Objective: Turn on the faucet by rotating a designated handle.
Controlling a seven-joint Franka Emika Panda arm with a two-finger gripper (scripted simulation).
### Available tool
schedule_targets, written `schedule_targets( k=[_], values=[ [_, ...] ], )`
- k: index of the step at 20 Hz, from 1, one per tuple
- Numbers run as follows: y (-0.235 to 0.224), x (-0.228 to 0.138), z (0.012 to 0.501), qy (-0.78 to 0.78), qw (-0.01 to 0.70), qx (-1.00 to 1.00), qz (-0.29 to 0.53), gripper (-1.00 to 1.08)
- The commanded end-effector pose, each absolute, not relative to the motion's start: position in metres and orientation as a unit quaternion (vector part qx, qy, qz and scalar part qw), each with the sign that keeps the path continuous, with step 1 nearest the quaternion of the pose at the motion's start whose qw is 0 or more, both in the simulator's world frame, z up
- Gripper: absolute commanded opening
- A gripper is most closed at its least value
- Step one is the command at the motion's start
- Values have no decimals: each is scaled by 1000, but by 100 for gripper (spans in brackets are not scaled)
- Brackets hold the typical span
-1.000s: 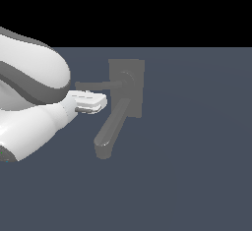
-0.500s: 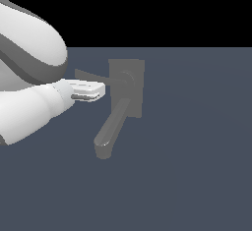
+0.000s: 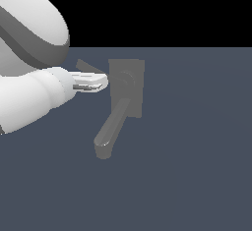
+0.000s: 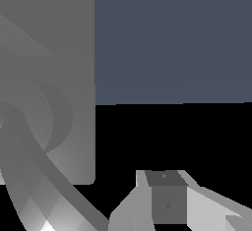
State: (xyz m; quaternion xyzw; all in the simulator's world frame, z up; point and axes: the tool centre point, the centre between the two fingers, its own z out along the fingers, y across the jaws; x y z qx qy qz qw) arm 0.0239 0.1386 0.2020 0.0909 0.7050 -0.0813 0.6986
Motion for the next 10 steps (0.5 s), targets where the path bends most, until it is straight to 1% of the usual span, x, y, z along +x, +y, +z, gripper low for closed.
schedule_targets(
  k=[1,10],
  values=[
    [136,23,215,703,701,92,-80,-100],
    [126,21,248,701,703,91,-79,-100]
  ],
)
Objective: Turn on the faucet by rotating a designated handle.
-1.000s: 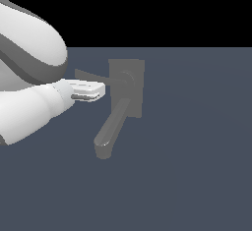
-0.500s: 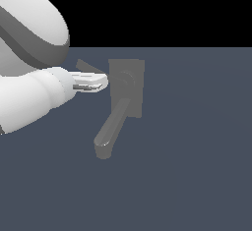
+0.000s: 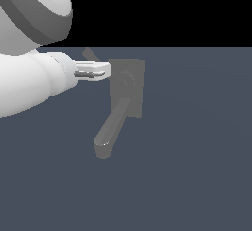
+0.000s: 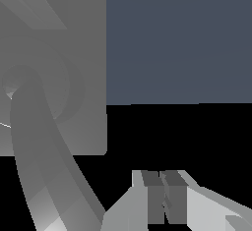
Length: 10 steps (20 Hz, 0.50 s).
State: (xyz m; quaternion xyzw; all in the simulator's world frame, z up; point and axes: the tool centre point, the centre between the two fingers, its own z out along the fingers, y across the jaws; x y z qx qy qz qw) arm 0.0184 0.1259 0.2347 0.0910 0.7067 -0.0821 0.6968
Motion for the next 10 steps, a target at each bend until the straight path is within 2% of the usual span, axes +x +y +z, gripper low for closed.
schedule_targets(
  k=[1,2,10],
  values=[
    [126,21,248,701,703,91,-79,-100],
    [125,19,236,707,697,92,-82,-100],
    [108,15,255,705,699,92,-81,-100]
  ],
)
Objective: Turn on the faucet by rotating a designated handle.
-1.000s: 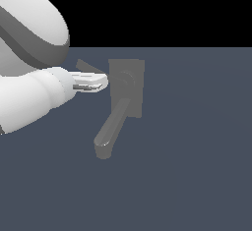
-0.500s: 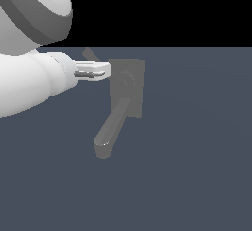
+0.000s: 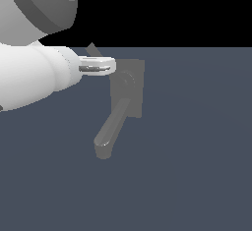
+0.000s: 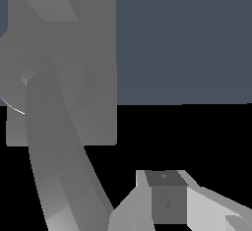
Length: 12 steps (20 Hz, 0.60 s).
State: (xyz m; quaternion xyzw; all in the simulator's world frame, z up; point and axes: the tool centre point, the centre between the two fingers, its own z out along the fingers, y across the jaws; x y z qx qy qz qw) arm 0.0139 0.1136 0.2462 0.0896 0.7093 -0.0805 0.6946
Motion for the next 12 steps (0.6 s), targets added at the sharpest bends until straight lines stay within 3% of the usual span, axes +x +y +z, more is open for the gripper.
schedule_targets(
  k=[1,12],
  values=[
    [105,15,258,705,699,92,-81,-100],
    [80,9,286,702,702,91,-79,-100]
  ],
)
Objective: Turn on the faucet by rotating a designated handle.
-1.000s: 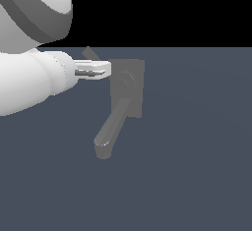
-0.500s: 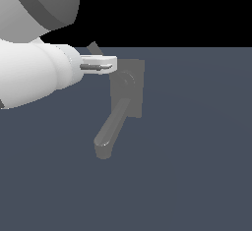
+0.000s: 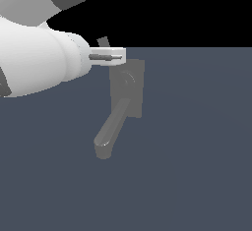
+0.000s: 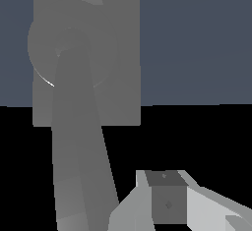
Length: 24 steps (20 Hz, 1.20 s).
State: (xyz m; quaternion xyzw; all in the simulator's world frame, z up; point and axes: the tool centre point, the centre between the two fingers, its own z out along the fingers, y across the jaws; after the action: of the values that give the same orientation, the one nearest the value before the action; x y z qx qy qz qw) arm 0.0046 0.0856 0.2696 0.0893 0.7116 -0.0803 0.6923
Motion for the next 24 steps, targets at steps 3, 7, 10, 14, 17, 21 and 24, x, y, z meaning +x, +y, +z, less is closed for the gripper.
schedule_targets(
  k=[3,7,10,14,17,21,24],
  values=[
    [75,9,291,701,702,91,-79,-100],
    [70,2,278,710,694,90,-80,-100],
    [60,1,283,709,695,91,-80,-100],
    [47,-2,288,707,697,91,-80,-100],
    [36,-3,293,705,698,91,-79,-100],
    [23,-6,299,703,700,91,-79,-100],
    [12,-7,303,702,702,91,-79,-100]
  ],
)
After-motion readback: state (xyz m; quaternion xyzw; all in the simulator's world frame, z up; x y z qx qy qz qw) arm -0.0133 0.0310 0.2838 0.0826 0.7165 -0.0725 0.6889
